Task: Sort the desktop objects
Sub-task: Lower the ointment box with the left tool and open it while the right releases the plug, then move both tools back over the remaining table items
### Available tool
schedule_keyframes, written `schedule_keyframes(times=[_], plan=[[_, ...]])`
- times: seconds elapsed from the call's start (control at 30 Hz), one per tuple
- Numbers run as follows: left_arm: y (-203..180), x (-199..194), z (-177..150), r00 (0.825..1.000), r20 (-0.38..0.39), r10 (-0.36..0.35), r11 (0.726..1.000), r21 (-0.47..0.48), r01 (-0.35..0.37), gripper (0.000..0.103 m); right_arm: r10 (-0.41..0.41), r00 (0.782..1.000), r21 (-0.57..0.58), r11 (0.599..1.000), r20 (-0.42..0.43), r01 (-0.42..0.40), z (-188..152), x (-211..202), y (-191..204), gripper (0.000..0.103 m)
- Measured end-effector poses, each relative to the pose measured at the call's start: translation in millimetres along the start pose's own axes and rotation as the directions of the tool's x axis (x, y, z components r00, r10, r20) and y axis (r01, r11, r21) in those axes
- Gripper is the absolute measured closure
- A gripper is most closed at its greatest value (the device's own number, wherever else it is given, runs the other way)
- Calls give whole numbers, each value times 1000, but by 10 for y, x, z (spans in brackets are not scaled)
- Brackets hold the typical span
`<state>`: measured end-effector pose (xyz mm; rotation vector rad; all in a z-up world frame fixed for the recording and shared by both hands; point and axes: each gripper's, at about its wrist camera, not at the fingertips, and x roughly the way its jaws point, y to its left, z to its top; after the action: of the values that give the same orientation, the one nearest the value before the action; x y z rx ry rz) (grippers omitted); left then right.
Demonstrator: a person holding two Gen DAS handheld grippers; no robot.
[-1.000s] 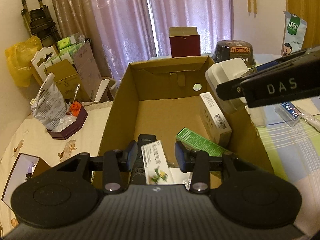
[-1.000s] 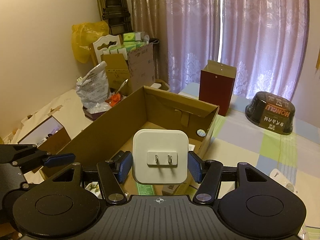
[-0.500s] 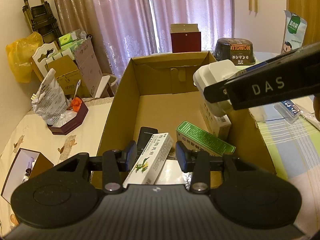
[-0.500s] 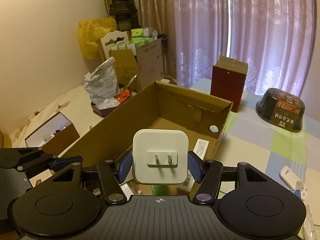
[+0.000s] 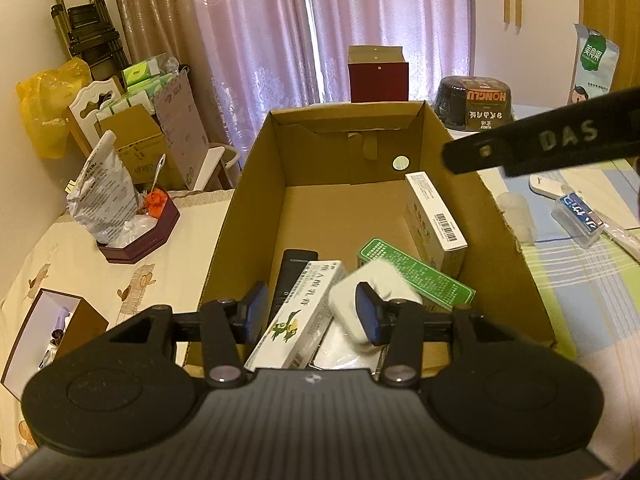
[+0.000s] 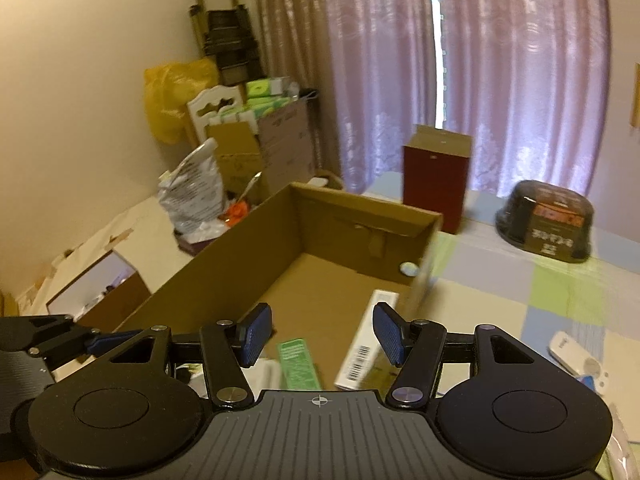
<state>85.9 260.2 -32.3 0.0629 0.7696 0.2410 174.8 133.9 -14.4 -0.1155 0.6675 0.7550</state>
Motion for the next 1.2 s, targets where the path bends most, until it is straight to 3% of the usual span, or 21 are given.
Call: schedule_keyframes(times=[0.27, 0.47, 0.87, 0.93, 0.97, 1.2], plan=[[-112, -117, 11, 1000, 10, -11, 1000, 9, 11, 60, -59, 998, 60, 996, -16, 59, -193, -294, -342, 43], [-285, -286, 31, 999, 24, -30, 999, 22, 29, 60, -90, 993, 83, 992, -77, 96, -549, -579, -615, 43], [-845, -674, 117, 992, 77, -95, 992, 90, 88, 54, -224, 958, 187, 948, -179, 256, -1350, -1333, -1338, 43], [-970, -739, 143, 989, 87, -116, 989, 104, 107, 54, -248, 951, 207, 936, -183, 284, -1456, -1459, -1438, 31], [-1034, -765, 155, 988, 89, -127, 987, 112, 117, 54, -262, 948, 218, 929, -180, 298, -1510, -1530, -1484, 14], [-1573, -773, 162, 975, 70, -209, 963, 191, 193, 47, -298, 937, 258, 905, -184, 339, -1699, -1766, -1750, 13]])
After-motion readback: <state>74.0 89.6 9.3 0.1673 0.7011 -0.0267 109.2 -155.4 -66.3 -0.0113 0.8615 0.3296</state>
